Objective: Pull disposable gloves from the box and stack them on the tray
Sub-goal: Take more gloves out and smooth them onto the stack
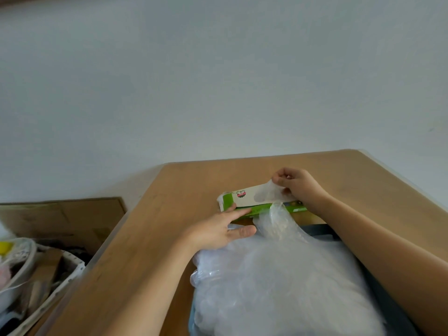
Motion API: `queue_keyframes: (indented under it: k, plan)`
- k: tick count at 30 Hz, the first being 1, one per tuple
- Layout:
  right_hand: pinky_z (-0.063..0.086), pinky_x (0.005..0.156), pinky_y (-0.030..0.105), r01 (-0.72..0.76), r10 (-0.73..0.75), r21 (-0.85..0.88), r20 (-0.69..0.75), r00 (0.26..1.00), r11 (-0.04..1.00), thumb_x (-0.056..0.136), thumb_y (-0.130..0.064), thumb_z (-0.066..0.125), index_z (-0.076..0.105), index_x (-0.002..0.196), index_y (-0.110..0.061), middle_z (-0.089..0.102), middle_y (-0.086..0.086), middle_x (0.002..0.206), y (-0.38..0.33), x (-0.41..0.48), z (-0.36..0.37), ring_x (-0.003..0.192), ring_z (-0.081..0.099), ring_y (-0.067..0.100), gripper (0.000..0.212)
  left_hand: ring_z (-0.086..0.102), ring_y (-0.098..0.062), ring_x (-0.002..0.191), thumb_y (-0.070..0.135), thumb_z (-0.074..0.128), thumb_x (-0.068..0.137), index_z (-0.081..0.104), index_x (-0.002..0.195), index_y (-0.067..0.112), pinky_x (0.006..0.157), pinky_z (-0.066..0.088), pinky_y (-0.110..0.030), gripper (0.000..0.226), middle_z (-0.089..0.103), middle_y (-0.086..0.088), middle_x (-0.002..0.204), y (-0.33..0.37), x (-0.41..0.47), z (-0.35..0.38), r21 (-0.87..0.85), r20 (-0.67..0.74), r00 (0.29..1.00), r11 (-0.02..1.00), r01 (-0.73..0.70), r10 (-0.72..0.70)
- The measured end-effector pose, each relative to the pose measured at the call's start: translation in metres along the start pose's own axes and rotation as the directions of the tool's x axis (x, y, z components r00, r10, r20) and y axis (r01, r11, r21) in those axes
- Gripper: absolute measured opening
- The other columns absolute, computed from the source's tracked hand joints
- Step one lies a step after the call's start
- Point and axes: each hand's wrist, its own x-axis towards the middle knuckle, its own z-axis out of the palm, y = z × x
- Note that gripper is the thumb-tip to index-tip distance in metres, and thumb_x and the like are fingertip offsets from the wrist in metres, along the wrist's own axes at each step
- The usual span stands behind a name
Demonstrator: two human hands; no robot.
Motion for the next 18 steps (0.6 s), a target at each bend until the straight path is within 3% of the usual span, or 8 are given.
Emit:
queue_keyframes:
  k: [4, 6, 8, 10, 12, 14, 16, 18]
  plan:
    - [0.043, 0.056, 0.02, -0.037, 0.071, 0.231, -0.142, 0.987, 0.972, 0.095, -0.016, 0.058, 0.06, 0.077, -0.013, 0.052, 0.0, 0.071, 0.0, 0.002, -0.008, 0.059, 0.047, 0.012, 0.018, 0.002, -0.011, 0.148, 0.054, 0.044, 0.093, 0.02, 0.147, 0.048, 0.09, 0.022, -0.006, 0.059, 0.0, 0.005, 0.161, -0.002, 0.002, 0.0, -0.014, 0.003, 1.0, 1.0, 0.001, -0.001]
    - [0.046, 0.055, 0.017, 0.031, -0.018, 0.07, -0.186, 0.982, 0.997, 0.094, -0.017, 0.058, 0.059, 0.08, -0.014, 0.056, 0.002, 0.076, -0.001, 0.002, -0.013, 0.063, 0.052, 0.012, 0.015, 0.005, -0.013, 0.148, 0.056, 0.043, 0.092, 0.02, 0.146, 0.05, 0.093, 0.022, -0.01, 0.059, 0.0, 0.004, 0.161, -0.004, 0.003, 0.0, -0.009, 0.001, 1.0, 1.0, 0.004, -0.004]
    - [0.046, 0.059, 0.012, 0.226, -0.246, -0.192, -0.087, 0.965, 0.955, 0.087, -0.017, 0.068, 0.062, 0.083, -0.016, 0.061, -0.003, 0.084, -0.004, -0.002, -0.014, 0.072, 0.056, 0.009, 0.007, 0.006, -0.012, 0.148, 0.058, 0.044, 0.091, 0.021, 0.145, 0.051, 0.099, 0.02, -0.016, 0.059, 0.002, 0.004, 0.161, -0.006, 0.004, 0.0, -0.013, 0.001, 1.0, 1.0, 0.008, -0.008]
    - [0.041, 0.072, 0.013, 0.446, -0.413, -0.49, 0.18, 0.893, 0.749, 0.078, -0.022, 0.077, 0.069, 0.088, -0.022, 0.06, -0.01, 0.097, -0.004, -0.004, -0.01, 0.088, 0.051, 0.007, 0.012, 0.006, -0.011, 0.148, 0.06, 0.044, 0.089, 0.021, 0.145, 0.052, 0.1, 0.021, -0.017, 0.061, 0.004, 0.004, 0.162, -0.008, 0.006, -0.001, -0.012, 0.001, 1.0, 1.0, 0.003, -0.003]
    - [0.036, 0.084, 0.023, 0.585, -0.445, -0.674, 0.398, 0.802, 0.451, 0.078, -0.024, 0.077, 0.074, 0.096, -0.025, 0.057, -0.008, 0.11, 0.003, -0.002, -0.006, 0.103, 0.043, 0.013, 0.018, 0.007, -0.011, 0.148, 0.066, 0.043, 0.083, 0.021, 0.145, 0.052, 0.1, 0.023, -0.017, 0.067, 0.005, 0.005, 0.162, -0.008, 0.008, 0.0, -0.005, 0.002, 1.0, 1.0, 0.003, -0.003]
    - [0.04, 0.091, 0.038, 0.572, -0.445, -0.757, 0.414, 0.794, 0.317, 0.082, -0.023, 0.073, 0.075, 0.094, -0.021, 0.057, 0.0, 0.113, 0.008, 0.001, -0.006, 0.109, 0.043, 0.022, 0.013, 0.007, -0.012, 0.148, 0.07, 0.041, 0.076, 0.021, 0.145, 0.051, 0.099, 0.026, -0.017, 0.075, 0.005, 0.007, 0.162, -0.008, 0.008, 0.001, -0.013, 0.006, 1.0, 1.0, 0.007, -0.007]
    - [0.04, 0.091, 0.043, 0.508, -0.458, -0.781, 0.326, 0.827, 0.362, 0.084, -0.023, 0.07, 0.075, 0.089, -0.018, 0.058, 0.001, 0.109, 0.01, 0.004, -0.01, 0.106, 0.044, 0.023, 0.009, 0.007, -0.011, 0.148, 0.071, 0.041, 0.073, 0.021, 0.146, 0.049, 0.099, 0.028, -0.016, 0.079, 0.005, 0.007, 0.162, -0.009, 0.008, 0.001, -0.029, 0.011, 1.0, 1.0, 0.0, 0.001]
    - [0.038, 0.09, 0.036, 0.438, -0.43, -0.699, 0.203, 0.88, 0.566, 0.086, -0.021, 0.068, 0.074, 0.087, -0.017, 0.056, -0.002, 0.107, 0.009, 0.005, -0.011, 0.104, 0.045, 0.018, 0.007, 0.005, -0.008, 0.147, 0.071, 0.041, 0.073, 0.023, 0.147, 0.047, 0.105, 0.024, -0.017, 0.079, 0.006, 0.006, 0.162, -0.01, 0.009, 0.0, -0.034, 0.008, 1.0, 0.999, -0.008, 0.009]
